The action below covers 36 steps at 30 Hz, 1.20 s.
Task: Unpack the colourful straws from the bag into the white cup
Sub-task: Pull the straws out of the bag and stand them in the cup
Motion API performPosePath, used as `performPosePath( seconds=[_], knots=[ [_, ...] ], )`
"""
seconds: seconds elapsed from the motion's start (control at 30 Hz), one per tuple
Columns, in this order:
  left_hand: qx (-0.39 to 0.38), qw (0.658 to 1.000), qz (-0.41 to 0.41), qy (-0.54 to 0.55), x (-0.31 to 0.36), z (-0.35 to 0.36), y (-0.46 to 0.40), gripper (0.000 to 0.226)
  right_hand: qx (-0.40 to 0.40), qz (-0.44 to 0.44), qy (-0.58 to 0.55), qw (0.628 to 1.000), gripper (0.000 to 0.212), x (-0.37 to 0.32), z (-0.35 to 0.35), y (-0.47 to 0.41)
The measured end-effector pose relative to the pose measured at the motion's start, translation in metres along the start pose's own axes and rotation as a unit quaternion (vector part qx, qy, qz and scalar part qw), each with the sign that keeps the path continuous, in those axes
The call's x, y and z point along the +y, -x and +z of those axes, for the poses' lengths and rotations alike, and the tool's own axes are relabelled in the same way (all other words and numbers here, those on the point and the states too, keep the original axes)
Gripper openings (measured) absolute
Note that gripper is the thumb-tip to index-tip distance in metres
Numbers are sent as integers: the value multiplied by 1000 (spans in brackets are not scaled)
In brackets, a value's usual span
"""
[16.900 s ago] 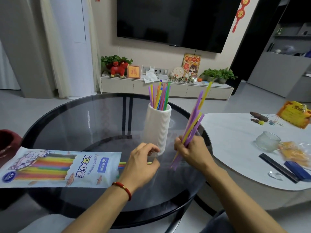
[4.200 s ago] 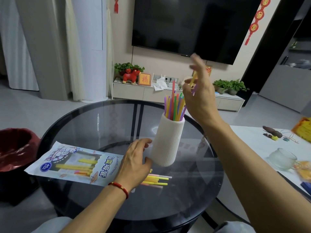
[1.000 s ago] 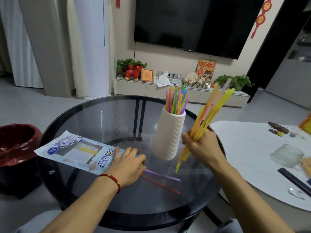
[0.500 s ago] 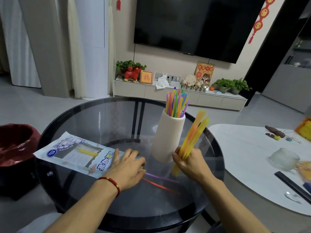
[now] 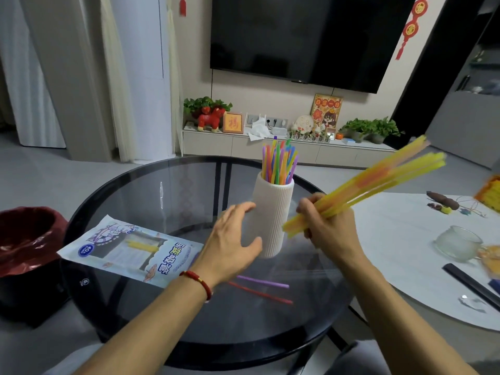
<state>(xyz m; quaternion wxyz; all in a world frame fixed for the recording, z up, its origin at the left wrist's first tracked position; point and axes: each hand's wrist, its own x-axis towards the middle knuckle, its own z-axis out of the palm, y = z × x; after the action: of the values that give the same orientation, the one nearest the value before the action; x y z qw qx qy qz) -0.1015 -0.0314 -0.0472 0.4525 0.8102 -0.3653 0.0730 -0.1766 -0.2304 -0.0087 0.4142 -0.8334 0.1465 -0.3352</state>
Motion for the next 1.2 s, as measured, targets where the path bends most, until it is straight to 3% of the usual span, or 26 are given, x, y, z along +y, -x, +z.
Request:
performPosePath(
  seconds=[0.1, 0.17, 0.23, 0.33, 0.4, 0.67, 1.0, 1.2],
  knots=[
    [-3, 997, -48, 62, 26, -8, -39, 108, 42, -36, -96, 994, 21, -40, -16, -27],
    [16, 995, -75, 69, 41, -7, -66, 125, 59, -43, -109, 991, 20, -61, -18, -47],
    [47, 994, -77, 63, 48, -1, -87, 117, 48, -50, -63, 996, 23, -73, -10, -62],
    [45, 990, -111, 72, 48, 6, -106, 89, -4, -82, 44, 996, 29, -78, 7, -76],
    [41, 988, -128, 72, 44, 9, -109, 87, -29, -95, 94, 991, 28, -75, 14, -81],
    [56, 989, -131, 31, 39, 8, -107, 65, -98, -95, 123, 983, 34, -75, 14, -89],
    [46, 993, -105, 39, 37, 9, -107, 65, -50, -99, 89, 990, 38, -92, 7, -96],
    [42, 993, -106, 35, 31, 10, -108, 65, -20, -106, 79, 991, 24, -95, 7, -95]
  ],
)
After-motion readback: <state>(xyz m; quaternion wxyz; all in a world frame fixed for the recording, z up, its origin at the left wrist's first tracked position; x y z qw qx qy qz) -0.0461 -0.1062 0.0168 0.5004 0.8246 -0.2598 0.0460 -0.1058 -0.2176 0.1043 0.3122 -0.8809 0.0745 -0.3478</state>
